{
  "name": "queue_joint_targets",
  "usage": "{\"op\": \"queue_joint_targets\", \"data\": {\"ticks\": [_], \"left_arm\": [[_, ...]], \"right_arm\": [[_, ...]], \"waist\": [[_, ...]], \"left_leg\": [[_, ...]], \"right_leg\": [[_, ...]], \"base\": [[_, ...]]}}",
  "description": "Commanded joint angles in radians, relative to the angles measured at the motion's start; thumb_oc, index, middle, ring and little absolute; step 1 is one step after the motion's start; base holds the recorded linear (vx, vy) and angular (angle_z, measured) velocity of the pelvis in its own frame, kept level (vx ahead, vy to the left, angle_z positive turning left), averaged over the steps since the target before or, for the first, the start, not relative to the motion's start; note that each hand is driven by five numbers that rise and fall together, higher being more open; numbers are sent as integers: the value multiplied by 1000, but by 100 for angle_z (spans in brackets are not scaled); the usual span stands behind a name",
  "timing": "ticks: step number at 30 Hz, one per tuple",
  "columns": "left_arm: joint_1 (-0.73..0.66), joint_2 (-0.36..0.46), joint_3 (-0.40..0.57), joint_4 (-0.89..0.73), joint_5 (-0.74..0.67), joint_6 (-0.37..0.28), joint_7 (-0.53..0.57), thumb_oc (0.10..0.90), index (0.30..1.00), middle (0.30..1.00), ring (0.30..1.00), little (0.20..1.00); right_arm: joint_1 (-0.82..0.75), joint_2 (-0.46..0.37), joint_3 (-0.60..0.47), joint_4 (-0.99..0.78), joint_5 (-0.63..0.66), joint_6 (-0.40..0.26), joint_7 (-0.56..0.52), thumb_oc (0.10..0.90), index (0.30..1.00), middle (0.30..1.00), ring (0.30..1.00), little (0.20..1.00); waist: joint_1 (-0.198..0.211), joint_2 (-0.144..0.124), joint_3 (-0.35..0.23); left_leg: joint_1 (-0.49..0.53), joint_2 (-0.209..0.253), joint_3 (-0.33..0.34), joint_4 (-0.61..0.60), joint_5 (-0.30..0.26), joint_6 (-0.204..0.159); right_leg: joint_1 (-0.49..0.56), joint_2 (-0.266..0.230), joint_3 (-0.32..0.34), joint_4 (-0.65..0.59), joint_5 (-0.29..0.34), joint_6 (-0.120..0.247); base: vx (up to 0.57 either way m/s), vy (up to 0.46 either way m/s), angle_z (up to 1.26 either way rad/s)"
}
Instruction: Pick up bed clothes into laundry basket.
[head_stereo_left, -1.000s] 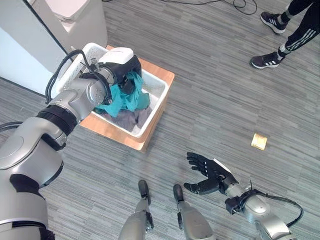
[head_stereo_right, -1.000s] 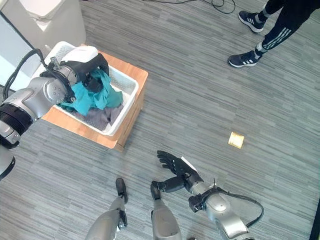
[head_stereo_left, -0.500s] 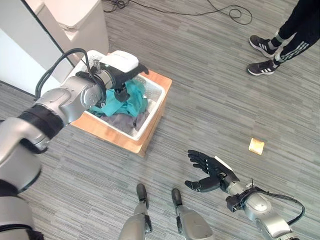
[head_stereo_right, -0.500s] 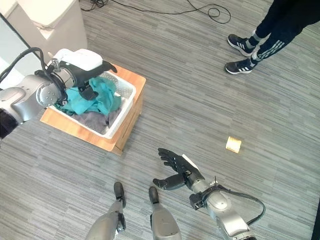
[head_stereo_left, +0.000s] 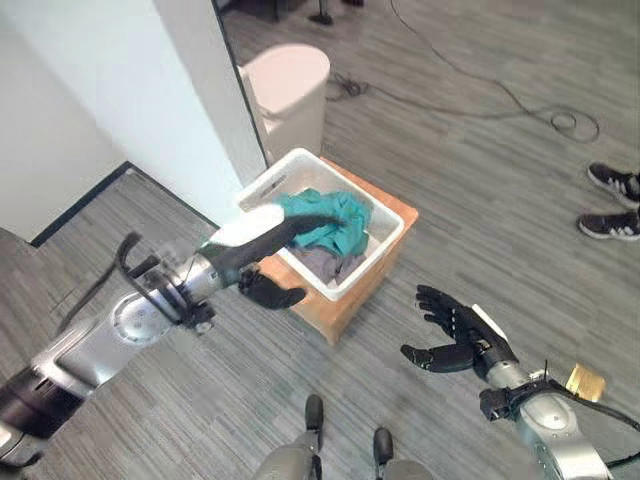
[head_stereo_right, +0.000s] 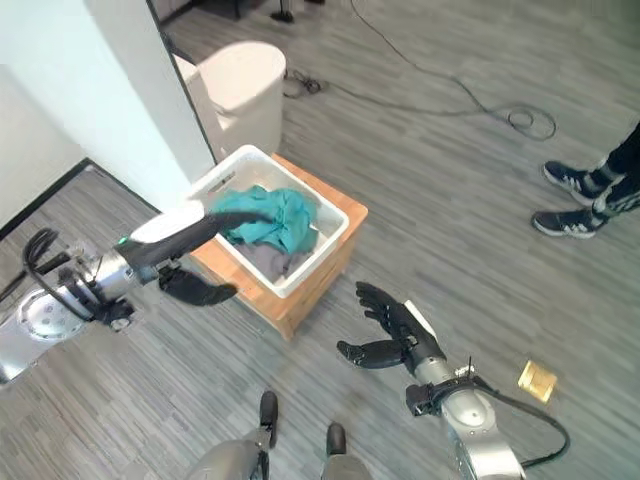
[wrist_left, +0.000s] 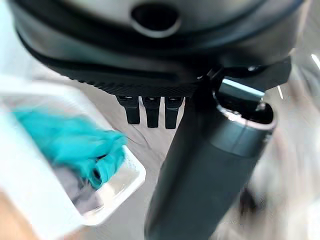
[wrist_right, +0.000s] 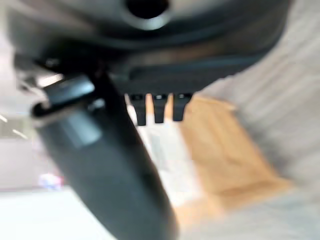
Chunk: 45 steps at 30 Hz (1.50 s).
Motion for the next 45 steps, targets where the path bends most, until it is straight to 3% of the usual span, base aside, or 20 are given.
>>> {"op": "queue_joint_targets", "data": {"ticks": [1,3,5,6,7,8,9,12,14,23,45], "left_arm": [[49,-125,131,67,-212,-8,13,800,900,900,900,900],[123,-269,195,114,-275,1,17,800,900,900,900,900],[154,-294,208,109,-261,7,9,800,900,900,900,900],[182,-402,232,137,-273,-2,47,800,900,900,900,900],[182,-402,232,137,-273,-2,47,800,900,900,900,900],[187,-482,241,165,-296,-6,83,800,900,900,900,900],[202,-506,241,164,-285,-10,97,800,900,900,900,900],[230,-544,209,171,-262,5,140,800,900,900,900,900],[242,-550,209,178,-245,21,175,800,900,900,900,900],[248,-545,196,166,-164,6,232,800,900,900,900,900],[204,-525,157,176,-151,-5,272,800,900,900,900,900]], "right_arm": [[37,45,10,-32,41,-103,-36,800,900,900,900,900],[56,94,7,-27,57,-98,-35,800,900,900,900,900],[71,105,3,-29,58,-96,-30,800,900,900,900,900],[75,145,12,-17,70,-95,-37,800,900,900,900,900],[75,145,12,-17,70,-95,-37,800,900,900,900,900],[56,183,33,5,86,-102,-64,800,900,900,900,900],[56,201,39,9,110,-106,-67,800,900,900,900,900],[52,288,78,47,332,-106,-80,800,900,900,900,900],[50,314,104,35,382,-103,-99,800,900,900,900,900],[39,250,75,-11,173,-144,-180,800,900,900,900,900],[22,235,104,-18,142,-152,-207,800,900,900,900,900]], "waist": [[29,-76,-160],[45,-85,-180],[43,-86,-185],[52,-87,-198],[52,-87,-198],[61,-89,-195],[65,-88,-193],[73,-88,-193],[77,-87,-191],[75,-81,-192],[66,-85,-201]], "left_leg": [[20,39,-8,10,-87,-31],[28,41,-13,13,-88,-29],[30,41,-17,14,-90,-28],[28,41,-25,17,-87,-26],[28,41,-25,17,-87,-26],[21,44,-25,23,-83,-25],[18,45,-26,28,-83,-24],[26,48,-29,33,-84,-22],[34,48,-33,34,-86,-22],[44,48,-45,26,-82,-22],[46,41,-45,14,-89,-17]], "right_leg": [[-31,-66,-4,25,-7,63],[-16,-60,-9,21,-13,53],[-11,-59,-12,19,-16,50],[-6,-52,-17,18,-22,40],[-6,-52,-17,18,-22,40],[-13,-45,-24,17,-19,32],[-14,-39,-23,15,-18,28],[-5,-32,-33,16,-19,21],[5,-29,-35,18,-23,18],[18,-26,-53,24,-31,17],[1,-42,-40,30,-24,30]], "base": [[49,-56,2],[12,-53,8],[-15,-36,18],[-22,-26,11],[-87,-55,17],[-88,-41,16],[-93,-53,12],[-13,-12,1],[0,0,0],[-1,0,0],[0,0,0]]}}
